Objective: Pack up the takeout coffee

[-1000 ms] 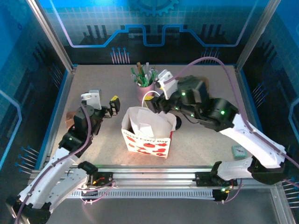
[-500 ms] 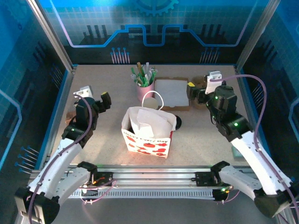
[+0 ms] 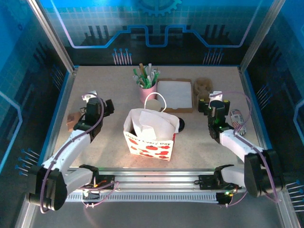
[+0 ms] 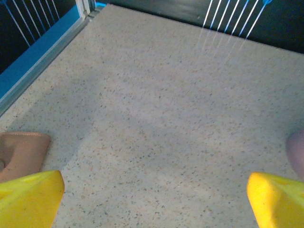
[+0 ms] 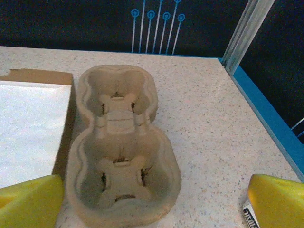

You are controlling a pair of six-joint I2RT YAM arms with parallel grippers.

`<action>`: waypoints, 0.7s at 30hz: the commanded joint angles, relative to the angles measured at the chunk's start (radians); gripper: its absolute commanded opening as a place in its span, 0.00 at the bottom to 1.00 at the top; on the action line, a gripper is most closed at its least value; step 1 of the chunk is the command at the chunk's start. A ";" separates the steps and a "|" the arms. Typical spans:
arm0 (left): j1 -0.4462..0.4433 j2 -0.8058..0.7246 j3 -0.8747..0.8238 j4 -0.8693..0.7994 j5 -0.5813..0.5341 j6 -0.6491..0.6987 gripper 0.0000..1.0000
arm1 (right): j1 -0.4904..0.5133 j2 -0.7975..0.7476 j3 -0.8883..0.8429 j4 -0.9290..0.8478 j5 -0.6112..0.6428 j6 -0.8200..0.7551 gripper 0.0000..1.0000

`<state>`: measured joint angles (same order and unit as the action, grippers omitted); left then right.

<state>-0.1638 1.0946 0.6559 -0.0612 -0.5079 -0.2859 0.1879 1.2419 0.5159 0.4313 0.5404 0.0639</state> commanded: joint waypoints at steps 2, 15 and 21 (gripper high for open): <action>0.038 0.040 -0.022 0.092 0.001 0.005 1.00 | -0.017 0.079 -0.049 0.247 0.093 -0.037 1.00; 0.121 0.147 -0.071 0.244 0.057 0.065 0.99 | -0.066 0.097 -0.033 0.275 -0.025 -0.040 1.00; 0.121 0.196 -0.087 0.343 0.086 0.068 0.99 | -0.080 0.067 -0.033 0.195 -0.074 -0.011 1.00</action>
<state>-0.0532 1.2640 0.5854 0.1848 -0.4496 -0.2367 0.1276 1.3346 0.4599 0.6510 0.4881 0.0360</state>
